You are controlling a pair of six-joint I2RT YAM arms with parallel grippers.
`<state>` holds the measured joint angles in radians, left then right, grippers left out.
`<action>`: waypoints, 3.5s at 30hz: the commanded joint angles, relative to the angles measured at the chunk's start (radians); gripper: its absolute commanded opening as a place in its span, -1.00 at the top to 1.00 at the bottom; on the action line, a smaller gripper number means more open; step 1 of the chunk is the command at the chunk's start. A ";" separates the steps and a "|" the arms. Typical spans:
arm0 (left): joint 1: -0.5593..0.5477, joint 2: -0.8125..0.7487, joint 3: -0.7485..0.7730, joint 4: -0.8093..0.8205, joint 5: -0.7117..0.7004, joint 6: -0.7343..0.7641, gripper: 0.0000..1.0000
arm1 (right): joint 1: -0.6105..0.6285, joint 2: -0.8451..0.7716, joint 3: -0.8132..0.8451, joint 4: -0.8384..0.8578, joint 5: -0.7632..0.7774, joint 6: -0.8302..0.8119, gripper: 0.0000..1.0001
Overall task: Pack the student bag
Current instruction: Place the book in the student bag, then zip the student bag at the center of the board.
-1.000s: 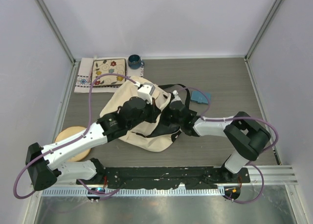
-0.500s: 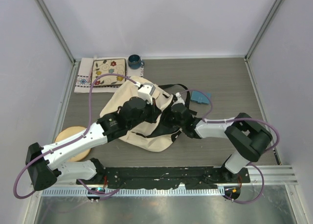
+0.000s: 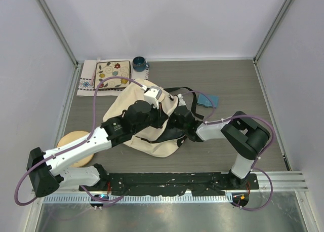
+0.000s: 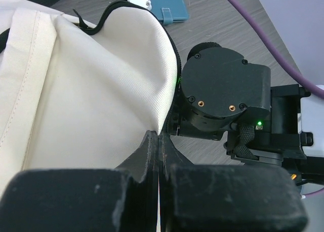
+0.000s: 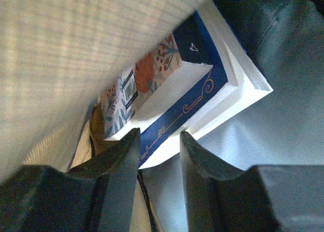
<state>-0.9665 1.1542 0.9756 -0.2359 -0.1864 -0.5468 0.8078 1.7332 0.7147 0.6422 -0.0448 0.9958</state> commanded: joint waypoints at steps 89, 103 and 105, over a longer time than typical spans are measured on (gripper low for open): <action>-0.003 0.165 -0.043 0.112 0.168 -0.064 0.97 | -0.001 -0.853 -0.207 -0.883 0.338 -0.108 0.98; -0.020 0.222 -0.070 0.089 0.291 -0.111 -0.09 | -0.002 -0.908 -0.160 -0.986 0.462 -0.135 0.12; -0.020 0.197 -0.075 0.054 0.245 -0.108 -0.26 | -0.002 -0.929 -0.150 -1.018 0.493 -0.144 -0.01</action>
<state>-0.9810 1.4288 0.9119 -0.1574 0.0910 -0.6472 0.8074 0.8570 0.4965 -0.3046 0.3286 0.8783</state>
